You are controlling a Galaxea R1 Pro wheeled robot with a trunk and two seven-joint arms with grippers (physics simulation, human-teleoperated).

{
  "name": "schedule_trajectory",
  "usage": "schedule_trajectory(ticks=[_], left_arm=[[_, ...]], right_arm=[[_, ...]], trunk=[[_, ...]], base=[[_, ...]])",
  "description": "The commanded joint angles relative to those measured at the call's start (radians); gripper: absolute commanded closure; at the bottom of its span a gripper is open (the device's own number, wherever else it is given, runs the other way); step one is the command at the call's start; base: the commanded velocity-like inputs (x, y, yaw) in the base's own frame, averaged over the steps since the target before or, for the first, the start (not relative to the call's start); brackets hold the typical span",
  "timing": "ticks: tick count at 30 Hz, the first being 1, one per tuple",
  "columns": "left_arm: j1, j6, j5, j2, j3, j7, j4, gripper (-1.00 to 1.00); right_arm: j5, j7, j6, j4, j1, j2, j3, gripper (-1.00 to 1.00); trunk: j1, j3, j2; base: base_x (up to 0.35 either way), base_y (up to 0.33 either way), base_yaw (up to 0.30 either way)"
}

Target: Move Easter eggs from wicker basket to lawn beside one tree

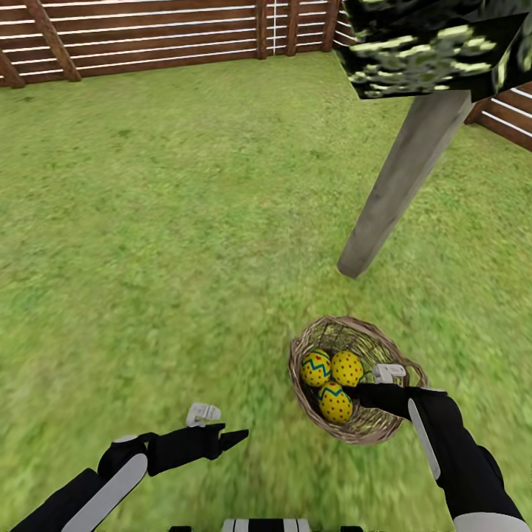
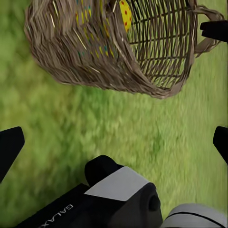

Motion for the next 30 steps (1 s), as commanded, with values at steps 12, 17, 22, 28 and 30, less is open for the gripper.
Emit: schedule_trajectory(ticks=[12,17,22,28,30], left_arm=[[-0.001,0.004,0.009,-0.001,0.0,0.008,0.001,-1.0],[-0.001,0.006,0.006,-0.024,-0.004,0.078,-0.005,-1.0],[-0.001,0.007,0.006,-0.07,-0.004,0.134,-0.001,-1.0],[-0.001,0.007,0.006,-0.069,-0.002,0.099,-0.001,-1.0],[-0.001,0.007,0.006,-0.065,0.002,0.081,0.0,-1.0]], right_arm=[[0.005,0.006,0.004,-0.001,0.0,0.0,-0.002,-1.0],[0.006,0.005,0.004,-0.001,0.0,0.0,0.0,-1.0],[0.005,0.005,0.004,-0.001,-0.001,0.0,0.0,-1.0],[0.005,0.006,0.003,-0.002,0.0,0.0,-0.001,-1.0],[0.005,0.007,-0.01,-0.002,0.0,0.0,-0.001,-1.0]], trunk=[[0.0,-0.02,0.0],[0.0,-0.028,0.0],[0.019,-0.051,-0.035],[0.042,-0.074,-0.077],[0.05,-0.081,-0.091]], base=[[0.0,0.0,0.0],[0.0,0.0,0.0],[0.0,0.0,0.0],[0.0,0.0,0.0],[0.0,0.0,0.0]])
